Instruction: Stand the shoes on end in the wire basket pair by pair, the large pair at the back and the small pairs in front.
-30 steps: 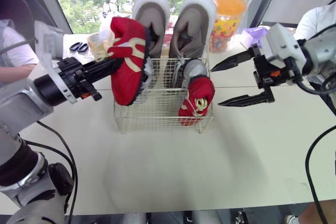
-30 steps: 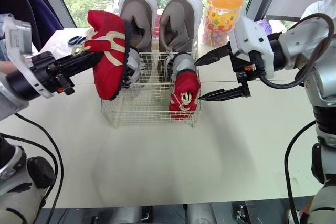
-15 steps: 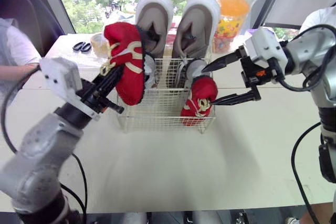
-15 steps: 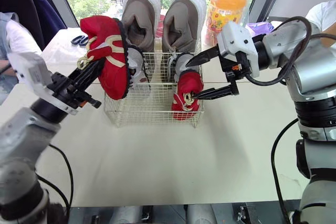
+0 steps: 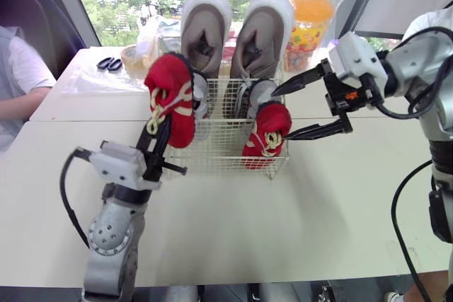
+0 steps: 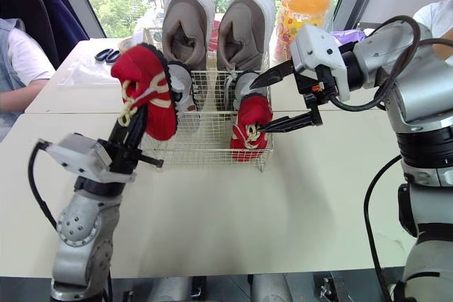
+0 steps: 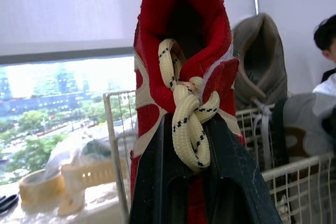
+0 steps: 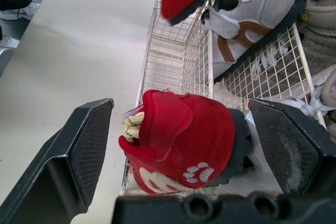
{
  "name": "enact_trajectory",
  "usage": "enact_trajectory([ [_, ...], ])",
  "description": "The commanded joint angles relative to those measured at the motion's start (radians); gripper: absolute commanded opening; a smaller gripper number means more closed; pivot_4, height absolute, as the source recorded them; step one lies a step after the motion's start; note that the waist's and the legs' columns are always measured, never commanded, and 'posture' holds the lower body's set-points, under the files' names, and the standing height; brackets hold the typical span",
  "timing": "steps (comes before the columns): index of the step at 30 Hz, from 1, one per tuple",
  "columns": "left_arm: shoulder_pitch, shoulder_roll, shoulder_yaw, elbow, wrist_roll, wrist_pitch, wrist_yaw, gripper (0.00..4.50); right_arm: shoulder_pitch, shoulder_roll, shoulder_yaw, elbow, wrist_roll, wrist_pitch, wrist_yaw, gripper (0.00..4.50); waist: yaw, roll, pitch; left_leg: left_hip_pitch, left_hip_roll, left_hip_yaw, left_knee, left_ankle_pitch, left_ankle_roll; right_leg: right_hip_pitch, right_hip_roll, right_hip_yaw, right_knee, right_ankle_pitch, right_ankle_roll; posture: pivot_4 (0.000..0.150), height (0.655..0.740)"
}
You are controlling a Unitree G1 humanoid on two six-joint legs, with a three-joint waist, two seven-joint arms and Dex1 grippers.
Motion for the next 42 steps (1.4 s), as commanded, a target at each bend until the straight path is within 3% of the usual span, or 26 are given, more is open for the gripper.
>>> enact_trajectory([
  [1, 0.042, -0.022, -0.024, 0.003, 0.045, -0.11, 0.022, 0.03, -0.037, -0.019, -0.02, -0.033, 0.003, 0.007, 0.005, 4.5, 0.0, 0.0, 0.0, 0.0, 0.0, 0.0, 0.0, 0.0, 0.0, 0.0, 0.0, 0.0, 0.0, 0.0, 0.0, 0.15, 0.74],
  [15, 0.063, -0.102, -0.107, 0.244, 0.1, -0.311, 0.067, 0.03, -0.092, -0.023, 0.012, -0.007, -0.015, 0.02, 0.061, 4.5, 0.0, 0.002, -0.001, 0.0, 0.0, 0.0, 0.0, 0.0, 0.0, -0.001, 0.0, -0.001, 0.0, 0.0, 0.0, 0.15, 0.74],
  [23, 0.15, -0.097, -0.139, 0.236, 0.082, -0.292, 0.066, 0.03, -0.103, -0.012, 0.017, 0.005, -0.028, 0.011, 0.075, 4.5, -0.001, 0.002, -0.001, -0.001, 0.001, 0.001, 0.0, -0.001, 0.001, -0.001, 0.0, -0.001, -0.001, 0.0, 0.0, 0.15, 0.74],
  [24, 0.169, -0.089, -0.141, 0.227, 0.072, -0.287, 0.059, 0.82, -0.1, -0.011, 0.017, 0.005, -0.029, 0.009, 0.076, 4.5, -0.001, 0.002, -0.001, -0.001, 0.001, 0.001, 0.0, -0.001, 0.001, -0.001, 0.0, -0.001, -0.001, 0.0, 0.0, 0.15, 0.74],
  [32, 0.353, -0.012, -0.112, 0.106, 0.009, -0.24, 0.029, 4.44, -0.071, 0.003, 0.006, 0.004, -0.026, -0.005, 0.063, 4.5, -0.002, 0.002, -0.001, -0.002, 0.002, 0.002, -0.001, -0.001, 0.001, -0.004, -0.001, -0.001, -0.001, -0.001, -0.002, 0.15, 0.74],
  [34, 0.437, 0.056, -0.099, 0.041, -0.053, -0.203, -0.025, 4.44, -0.054, 0.003, -0.005, 0.007, -0.023, -0.01, 0.051, 4.5, -0.001, 0.002, 0.0, -0.002, 0.002, 0.002, -0.001, -0.001, 0.001, -0.004, -0.001, -0.001, -0.001, -0.001, -0.002, 0.15, 0.74],
  [37, 0.622, 0.243, 0.022, -0.112, -0.24, -0.098, -0.154, 4.44, -0.026, -0.002, -0.047, 0.014, -0.007, 0.0, 0.016, 4.5, -0.006, 0.001, -0.001, -0.003, 0.003, 0.002, -0.001, -0.002, 0.001, -0.005, -0.001, -0.001, -0.001, -0.003, -0.004, 0.15, 0.74],
  [42, 0.757, 0.573, 0.392, -0.216, -0.724, 0.151, -0.295, 4.44, -0.023, -0.013, -0.143, -0.006, 0.072, 0.097, -0.046, 4.5, -0.001, 0.005, 0.001, -0.004, 0.004, 0.001, -0.002, -0.001, 0.001, -0.01, 0.0, 0.0, 0.001, -0.003, -0.004, 0.15, 0.74],
])
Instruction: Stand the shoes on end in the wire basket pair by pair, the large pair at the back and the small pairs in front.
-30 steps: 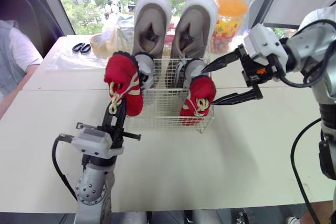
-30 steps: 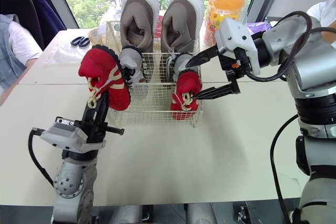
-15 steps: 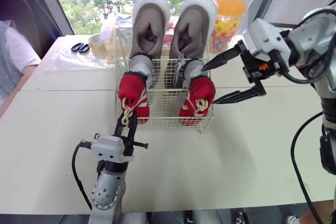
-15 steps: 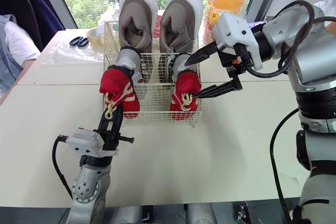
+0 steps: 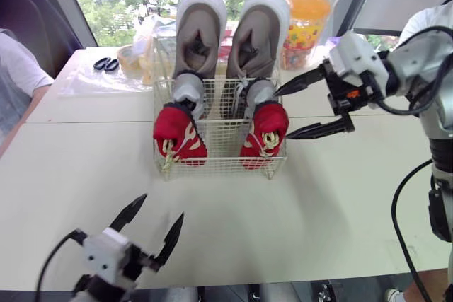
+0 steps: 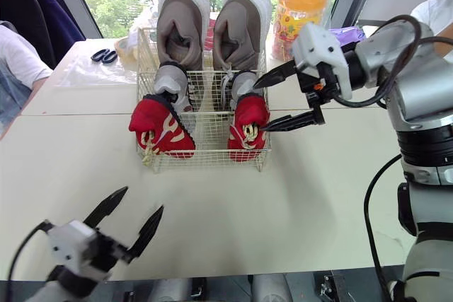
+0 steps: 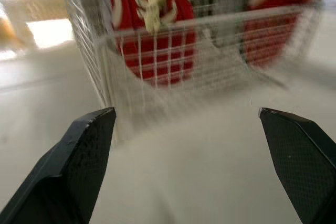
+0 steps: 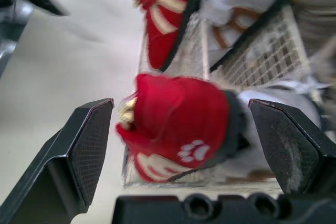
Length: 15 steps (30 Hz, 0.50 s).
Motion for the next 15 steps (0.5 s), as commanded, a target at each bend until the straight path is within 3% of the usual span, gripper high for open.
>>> enact_trajectory([
  [1, 0.006, 0.165, 0.296, -0.055, -0.367, 0.173, -0.074, 4.44, -0.026, -0.021, -0.112, -0.039, 0.078, 0.073, -0.05, 4.5, 0.001, 0.001, 0.0, 0.0, 0.0, 0.0, 0.0, 0.0, 0.0, -0.002, 0.0, -0.001, -0.001, 0.0, 0.0, 0.15, 0.74],
  [5, -0.099, 0.324, 0.517, 0.024, -0.578, 0.324, -0.115, 4.44, 0.002, -0.045, -0.172, -0.06, 0.124, 0.127, -0.092, 4.5, -0.001, 0.001, 0.0, 0.0, -0.001, 0.0, 0.001, 0.0, 0.0, 0.002, -0.001, -0.001, -0.001, 0.0, 0.0, 0.15, 0.74],
  [7, -0.281, 0.455, 0.58, 0.188, -0.638, 0.404, -0.162, 4.44, 0.05, -0.062, -0.205, -0.102, 0.148, 0.173, -0.135, 4.5, 0.0, 0.001, 0.0, 0.0, -0.002, 0.002, 0.0, 0.0, 0.0, 0.003, 0.0, -0.001, -0.002, 0.0, 0.0, 0.15, 0.74],
  [11, -0.54, 0.608, 0.558, 0.385, -0.635, 0.522, -0.289, 4.44, 0.162, -0.115, -0.258, -0.155, 0.159, 0.201, -0.183, 4.5, -0.003, 0.001, 0.0, 0.001, -0.002, 0.001, 0.0, 0.0, 0.0, 0.004, 0.001, -0.003, 0.0, 0.0, 0.0, 0.15, 0.74],
  [15, -0.728, 0.683, 0.494, 0.481, -0.611, 0.592, -0.401, 4.44, 0.296, -0.188, -0.33, -0.184, 0.164, 0.205, -0.203, 4.5, -0.005, 0.001, 0.0, 0.0, -0.002, 0.004, -0.001, 0.0, 0.0, 0.003, 0.0, -0.002, -0.002, 0.0, 0.001, 0.15, 0.74],
])
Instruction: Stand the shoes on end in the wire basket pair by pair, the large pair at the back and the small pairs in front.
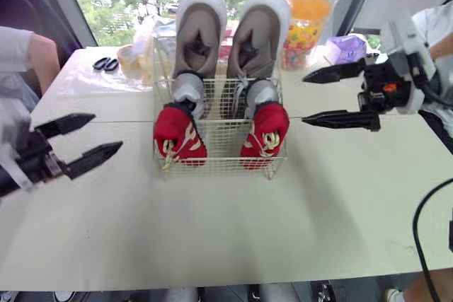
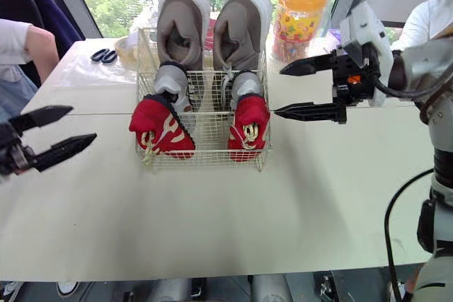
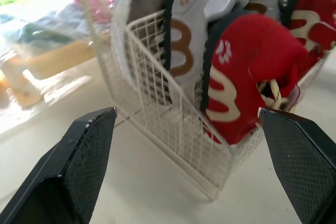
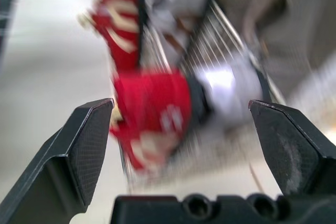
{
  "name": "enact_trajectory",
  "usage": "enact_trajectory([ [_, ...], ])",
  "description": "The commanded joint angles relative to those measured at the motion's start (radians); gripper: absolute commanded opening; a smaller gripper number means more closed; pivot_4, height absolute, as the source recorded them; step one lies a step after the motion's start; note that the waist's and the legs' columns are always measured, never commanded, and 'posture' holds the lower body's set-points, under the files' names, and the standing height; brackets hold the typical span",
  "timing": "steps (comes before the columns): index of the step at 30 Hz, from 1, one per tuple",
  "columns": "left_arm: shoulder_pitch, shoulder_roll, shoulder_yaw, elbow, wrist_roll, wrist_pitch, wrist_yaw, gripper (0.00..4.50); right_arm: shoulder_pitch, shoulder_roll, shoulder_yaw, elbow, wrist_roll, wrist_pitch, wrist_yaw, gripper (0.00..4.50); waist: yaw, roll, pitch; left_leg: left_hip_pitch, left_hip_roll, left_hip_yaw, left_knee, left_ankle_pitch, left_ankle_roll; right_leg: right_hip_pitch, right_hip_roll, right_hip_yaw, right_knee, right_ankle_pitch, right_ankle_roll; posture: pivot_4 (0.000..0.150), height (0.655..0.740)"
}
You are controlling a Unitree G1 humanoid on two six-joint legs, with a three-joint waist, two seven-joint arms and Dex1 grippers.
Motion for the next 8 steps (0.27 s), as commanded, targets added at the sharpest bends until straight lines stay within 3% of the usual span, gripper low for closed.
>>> enact_trajectory([
  [1, -0.112, 0.036, -0.046, 0.058, 0.025, 0.052, -0.095, 4.44, 0.069, -0.062, -0.098, -0.05, 0.024, 0.007, -0.019, 4.5, 0.0, 0.001, 0.0, 0.0, 0.0, 0.001, 0.0, 0.0, 0.0, 0.0, 0.0, 0.001, 0.0, 0.0, 0.0, 0.15, 0.74],
  [8, -0.289, 0.046, -0.129, 0.099, 0.067, 0.164, -0.187, 4.44, 0.195, -0.102, -0.176, -0.099, 0.056, 0.009, -0.055, 4.5, 0.0, 0.001, 0.0, 0.001, 0.001, 0.001, -0.003, 0.0, 0.0, -0.002, 0.001, 0.001, 0.002, 0.0, 0.0, 0.15, 0.74],
])
